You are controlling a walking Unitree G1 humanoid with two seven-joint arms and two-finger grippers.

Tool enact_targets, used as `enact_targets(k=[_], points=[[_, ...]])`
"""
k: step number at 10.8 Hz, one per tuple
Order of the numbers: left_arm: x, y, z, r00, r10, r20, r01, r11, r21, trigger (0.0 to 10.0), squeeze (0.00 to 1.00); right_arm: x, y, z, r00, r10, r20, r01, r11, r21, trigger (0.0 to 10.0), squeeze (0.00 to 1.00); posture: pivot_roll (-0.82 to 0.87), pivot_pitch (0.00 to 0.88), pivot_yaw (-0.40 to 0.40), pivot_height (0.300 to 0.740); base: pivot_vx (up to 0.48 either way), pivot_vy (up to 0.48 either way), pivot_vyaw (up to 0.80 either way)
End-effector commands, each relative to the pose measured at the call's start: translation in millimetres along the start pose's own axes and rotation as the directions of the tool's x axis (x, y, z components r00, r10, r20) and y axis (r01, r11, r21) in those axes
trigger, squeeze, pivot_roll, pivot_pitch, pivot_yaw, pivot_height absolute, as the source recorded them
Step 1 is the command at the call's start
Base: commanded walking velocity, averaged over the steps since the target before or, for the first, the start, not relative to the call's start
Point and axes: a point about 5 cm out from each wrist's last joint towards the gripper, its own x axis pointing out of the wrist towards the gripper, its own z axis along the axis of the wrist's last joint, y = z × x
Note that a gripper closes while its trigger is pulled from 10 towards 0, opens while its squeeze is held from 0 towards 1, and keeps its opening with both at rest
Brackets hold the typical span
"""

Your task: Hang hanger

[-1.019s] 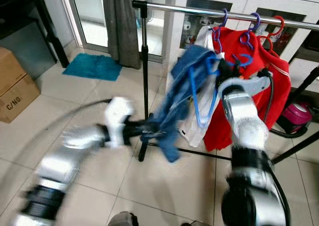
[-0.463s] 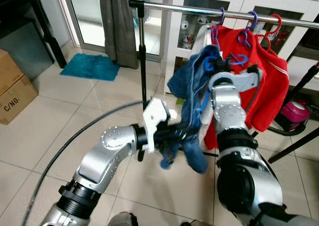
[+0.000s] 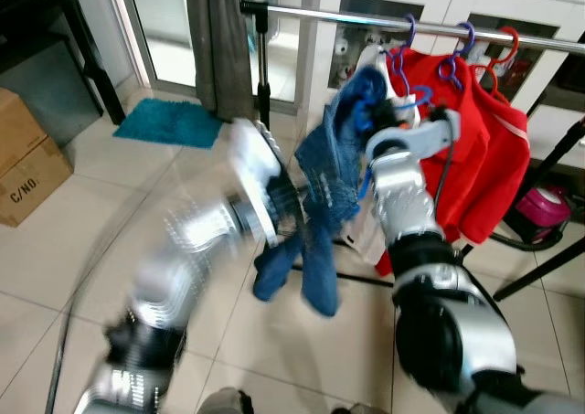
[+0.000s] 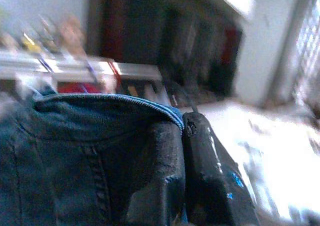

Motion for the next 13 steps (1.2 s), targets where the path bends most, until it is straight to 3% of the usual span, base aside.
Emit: enact_targets(k=[1,3,5,6,9,11,13], points=[[-1.8,4.7,29.1,0.994,0.012,0.112,-0.016,0.999,0.031,0.0,0.00,-11.3,-10.5,-25.0,0.997,-0.012,-0.079,0.010,0.999,-0.030,10.0,0.00,0.04,0.019,-0.034,0.740,0.000,0.000,0.00],[-22.8,26.4,36.6,0.993,0.098,0.068,-0.104,0.991,0.089,0.0,0.00,-21.2,-27.7,-21.0,0.993,-0.009,-0.121,-0.007,0.991,-0.131,10.0,0.00,0.04,0.019,-0.031,0.740,0.000,0.000,0.00],[-44.7,36.7,26.3,0.987,0.152,-0.055,-0.143,0.980,0.141,0.0,0.00,-27.0,-32.8,-8.7,0.989,0.007,-0.146,-0.031,0.987,-0.159,10.0,0.00,0.04,0.017,-0.025,0.740,0.000,0.000,0.00],[-58.9,38.1,12.0,0.974,0.166,-0.152,-0.141,0.976,0.165,0.0,0.00,-30.4,-27.9,1.4,0.987,0.060,-0.152,-0.087,0.981,-0.176,10.0,0.00,0.03,0.014,-0.023,0.740,0.000,0.000,0.00],[-104.0,32.0,-24.6,0.900,0.199,-0.387,-0.121,0.969,0.217,0.0,0.00,-40.6,-11.7,43.1,0.984,0.172,-0.049,-0.178,0.972,-0.151,10.0,0.00,0.03,0.016,-0.027,0.740,0.000,0.000,0.00],[-122.8,32.0,-41.0,0.860,0.244,-0.448,-0.152,0.961,0.231,0.0,0.00,-43.7,-6.7,56.4,0.978,0.209,0.001,-0.208,0.972,-0.112,10.0,0.00,0.03,0.019,-0.033,0.740,0.000,0.000,0.00],[-145.2,34.0,-57.9,0.785,0.345,-0.515,-0.198,0.927,0.320,0.0,0.00,-50.3,4.1,64.4,0.960,0.276,0.046,-0.273,0.960,-0.067,10.0,0.00,0.03,0.018,-0.042,0.740,0.000,0.000,0.00]])
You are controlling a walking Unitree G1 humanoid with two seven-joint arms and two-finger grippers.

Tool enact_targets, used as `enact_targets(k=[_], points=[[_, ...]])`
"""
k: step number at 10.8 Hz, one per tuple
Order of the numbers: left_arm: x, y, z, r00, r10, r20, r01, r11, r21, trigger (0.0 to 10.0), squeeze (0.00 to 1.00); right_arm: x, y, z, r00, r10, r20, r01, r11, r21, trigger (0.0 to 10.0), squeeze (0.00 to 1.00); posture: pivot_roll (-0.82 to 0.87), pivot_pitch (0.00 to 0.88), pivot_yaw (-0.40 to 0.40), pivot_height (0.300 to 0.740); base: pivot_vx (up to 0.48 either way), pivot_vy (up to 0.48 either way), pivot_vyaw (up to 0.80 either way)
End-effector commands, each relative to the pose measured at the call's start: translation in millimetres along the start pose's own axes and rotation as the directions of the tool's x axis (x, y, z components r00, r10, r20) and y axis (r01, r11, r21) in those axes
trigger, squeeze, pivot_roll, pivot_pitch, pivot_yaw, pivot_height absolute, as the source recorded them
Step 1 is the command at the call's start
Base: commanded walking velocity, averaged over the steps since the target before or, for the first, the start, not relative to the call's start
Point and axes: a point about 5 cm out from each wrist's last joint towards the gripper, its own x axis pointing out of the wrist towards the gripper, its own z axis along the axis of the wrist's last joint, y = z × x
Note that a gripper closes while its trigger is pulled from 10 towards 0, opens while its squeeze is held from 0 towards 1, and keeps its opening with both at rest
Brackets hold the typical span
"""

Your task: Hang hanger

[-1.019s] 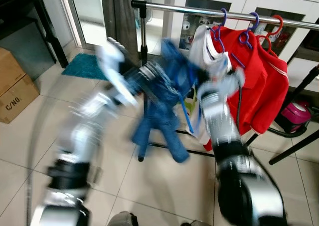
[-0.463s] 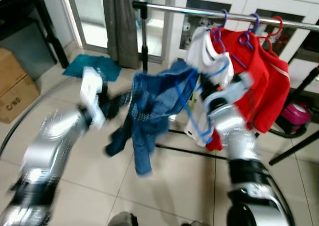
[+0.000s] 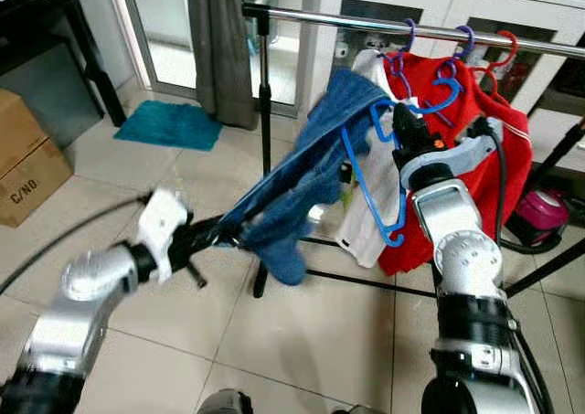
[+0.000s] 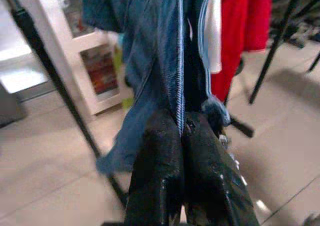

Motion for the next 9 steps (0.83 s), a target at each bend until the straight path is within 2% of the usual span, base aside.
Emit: enact_targets(k=[1,3,5,6,7,8,9], points=[[-0.9,0.0,-5.4,0.999,0.021,-0.035,-0.020,0.999,0.034,0.0,0.00,-1.0,10.1,14.5,0.996,0.059,0.065,-0.059,0.998,-0.002,10.0,0.00,0.03,0.017,-0.045,0.740,0.000,0.000,0.00],[9.4,-16.7,-9.9,1.000,0.021,-0.002,-0.021,0.999,0.043,0.0,0.00,-4.3,20.7,9.7,0.988,0.153,0.025,-0.151,0.987,-0.053,10.0,0.00,0.03,0.010,-0.052,0.740,0.000,0.000,0.00],[21.7,-21.8,-6.4,0.998,0.053,0.046,-0.055,0.998,0.032,0.0,0.00,-3.5,29.5,7.0,0.977,0.214,0.002,-0.213,0.972,-0.095,10.0,0.00,0.02,0.000,-0.056,0.740,0.000,0.000,0.00],[28.4,-21.8,-2.5,0.994,0.079,0.080,-0.080,0.997,0.013,10.0,0.00,-2.9,33.0,4.7,0.972,0.234,-0.019,-0.235,0.961,-0.148,10.0,0.00,0.01,0.000,-0.054,0.740,0.000,0.000,0.00],[30.2,-22.2,1.9,0.991,0.073,0.114,-0.072,0.997,-0.011,10.0,0.43,-3.0,34.3,3.3,0.970,0.242,-0.032,-0.244,0.954,-0.175,10.0,0.00,0.01,0.000,-0.053,0.740,0.000,0.000,0.00],[30.0,-22.9,5.7,0.988,0.055,0.141,-0.052,0.998,-0.028,10.0,1.00,-3.2,34.8,2.2,0.969,0.245,-0.041,-0.248,0.950,-0.190,10.0,0.00,0.01,0.000,-0.053,0.740,0.000,0.000,0.00],[23.7,-24.6,7.2,0.989,0.000,0.151,0.005,0.999,-0.034,10.0,1.00,-3.7,35.0,1.2,0.968,0.247,-0.047,-0.252,0.943,-0.217,10.0,0.00,0.01,0.000,-0.051,0.740,0.000,0.000,0.00]])
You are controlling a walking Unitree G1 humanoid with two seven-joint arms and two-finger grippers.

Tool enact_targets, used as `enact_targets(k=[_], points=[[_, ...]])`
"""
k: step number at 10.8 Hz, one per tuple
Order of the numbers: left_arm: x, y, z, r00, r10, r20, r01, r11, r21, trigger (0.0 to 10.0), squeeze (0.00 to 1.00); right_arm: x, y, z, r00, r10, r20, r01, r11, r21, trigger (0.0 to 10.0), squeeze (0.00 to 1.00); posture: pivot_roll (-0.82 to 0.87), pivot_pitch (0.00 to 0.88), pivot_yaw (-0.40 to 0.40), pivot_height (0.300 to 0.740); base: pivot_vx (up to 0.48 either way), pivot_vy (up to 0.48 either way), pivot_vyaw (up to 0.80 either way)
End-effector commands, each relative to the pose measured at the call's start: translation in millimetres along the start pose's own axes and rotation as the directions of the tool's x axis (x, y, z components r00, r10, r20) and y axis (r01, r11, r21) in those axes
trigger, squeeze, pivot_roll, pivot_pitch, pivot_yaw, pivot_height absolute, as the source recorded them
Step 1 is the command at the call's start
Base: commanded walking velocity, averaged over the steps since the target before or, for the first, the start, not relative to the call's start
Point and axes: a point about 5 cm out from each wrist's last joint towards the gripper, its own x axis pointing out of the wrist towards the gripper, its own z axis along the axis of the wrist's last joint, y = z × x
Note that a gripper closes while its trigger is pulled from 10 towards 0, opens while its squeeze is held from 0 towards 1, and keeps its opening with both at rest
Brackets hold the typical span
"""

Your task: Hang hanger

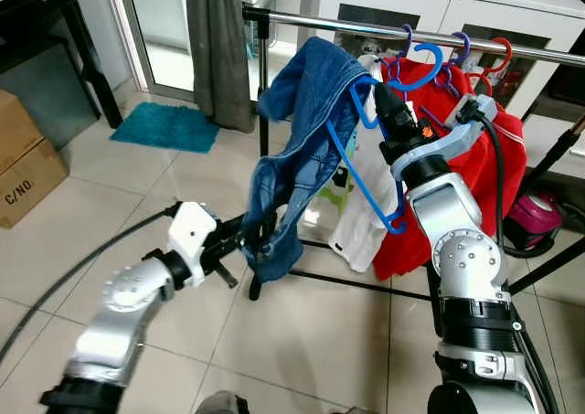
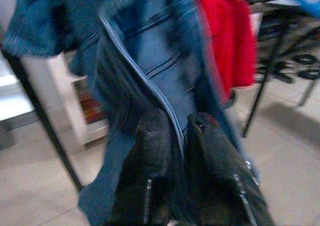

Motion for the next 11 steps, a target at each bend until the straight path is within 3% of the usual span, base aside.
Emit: enact_targets(k=[1,3,5,6,9,11], points=[[-7.8,-3.9,1.5,0.997,-0.070,-0.008,0.070,0.997,-0.031,10.0,1.00,-1.4,3.4,8.2,0.999,0.038,0.036,-0.036,0.999,-0.038,10.0,0.00,0.02,0.000,-0.050,0.740,0.000,0.000,0.00],[-22.3,-9.4,0.2,0.981,-0.179,-0.071,0.174,0.982,-0.073,10.0,1.00,-2.3,-3.4,5.1,1.000,0.027,0.002,-0.027,0.996,-0.090,10.0,0.00,0.03,0.000,-0.043,0.740,0.000,0.000,0.00],[-34.0,0.6,11.3,0.979,-0.194,-0.061,0.187,0.976,-0.114,10.0,1.00,-3.4,-4.5,4.2,0.999,0.039,-0.006,-0.040,0.991,-0.129,10.0,0.00,0.02,0.000,-0.033,0.740,0.000,0.000,0.00],[-41.4,10.6,25.4,0.978,-0.201,-0.050,0.195,0.975,-0.107,10.0,1.00,-5.6,-5.7,6.2,0.998,0.064,-0.022,-0.067,0.986,-0.153,10.0,0.00,0.03,0.000,-0.039,0.740,0.000,0.000,0.00],[-61.5,54.0,95.0,0.980,-0.195,0.032,0.195,0.981,0.008,10.0,1.00,-12.1,-11.3,10.3,0.974,0.190,-0.125,-0.215,0.948,-0.235,10.0,0.00,0.04,0.000,-0.048,0.740,0.000,0.000,0.00],[-67.0,68.7,116.4,0.967,-0.256,-0.011,0.256,0.964,0.076,10.0,1.00,-18.1,-11.8,11.5,0.931,0.299,-0.209,-0.347,0.903,-0.253,10.0,0.00,0.05,0.000,-0.056,0.740,0.000,0.000,0.00]])
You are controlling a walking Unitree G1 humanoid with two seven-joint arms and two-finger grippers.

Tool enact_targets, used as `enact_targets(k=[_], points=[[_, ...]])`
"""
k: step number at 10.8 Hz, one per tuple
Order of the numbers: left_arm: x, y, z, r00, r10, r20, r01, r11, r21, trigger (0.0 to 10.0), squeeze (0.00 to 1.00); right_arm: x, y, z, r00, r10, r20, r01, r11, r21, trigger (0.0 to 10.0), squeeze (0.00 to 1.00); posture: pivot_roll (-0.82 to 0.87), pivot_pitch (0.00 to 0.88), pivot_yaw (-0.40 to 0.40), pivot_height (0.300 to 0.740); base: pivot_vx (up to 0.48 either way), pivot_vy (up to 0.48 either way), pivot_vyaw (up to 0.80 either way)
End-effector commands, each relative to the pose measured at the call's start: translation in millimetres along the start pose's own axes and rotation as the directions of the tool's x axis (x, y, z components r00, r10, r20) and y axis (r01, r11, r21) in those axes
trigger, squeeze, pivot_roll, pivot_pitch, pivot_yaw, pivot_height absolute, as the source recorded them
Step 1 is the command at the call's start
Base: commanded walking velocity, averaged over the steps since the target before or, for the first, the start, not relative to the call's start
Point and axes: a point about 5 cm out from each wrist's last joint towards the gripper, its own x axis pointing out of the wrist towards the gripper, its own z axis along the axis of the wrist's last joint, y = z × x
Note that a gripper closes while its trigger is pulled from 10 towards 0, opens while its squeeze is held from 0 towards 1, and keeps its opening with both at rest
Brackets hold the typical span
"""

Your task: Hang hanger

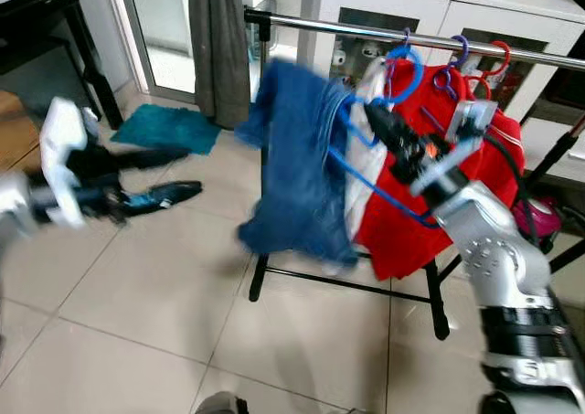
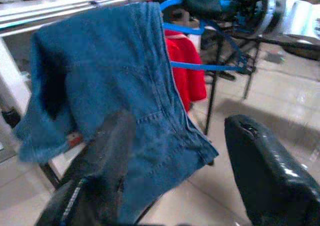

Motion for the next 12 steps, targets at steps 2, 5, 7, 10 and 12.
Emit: enact_targets(k=[2,5,7,10,12], points=[[-0.2,16.9,19.5,0.998,-0.058,-0.036,0.061,0.995,0.080,10.0,1.00,-4.0,8.7,9.8,0.982,0.180,-0.050,-0.183,0.981,-0.067,10.0,0.00,0.05,0.000,-0.049,0.740,0.000,0.000,0.00],[-9.6,40.4,30.1,0.998,-0.015,-0.060,0.023,0.990,0.136,10.0,0.44,-11.0,13.2,23.4,0.950,0.302,-0.073,-0.309,0.945,-0.104,10.0,0.00,0.03,0.000,-0.016,0.740,0.000,0.000,0.00],[-34.3,49.1,12.4,0.993,0.094,-0.070,-0.088,0.993,0.080,10.0,0.00,-18.8,22.8,34.8,0.915,0.401,-0.052,-0.404,0.911,-0.086,10.0,0.00,0.04,0.000,-0.014,0.740,0.000,0.000,0.00],[-36.4,46.2,-31.3,0.994,0.107,-0.036,-0.110,0.988,-0.107,0.0,0.00,-18.5,30.2,41.5,0.888,0.460,-0.011,-0.460,0.887,-0.048,10.0,0.00,0.04,0.000,-0.020,0.740,0.000,0.000,0.00],[-34.3,44.6,-36.6,0.996,0.090,-0.026,-0.093,0.987,-0.132,0.0,0.00,-18.0,32.9,41.3,0.880,0.475,-0.016,-0.476,0.879,-0.038,10.0,0.00,0.04,0.000,-0.023,0.740,0.000,0.000,0.00]])
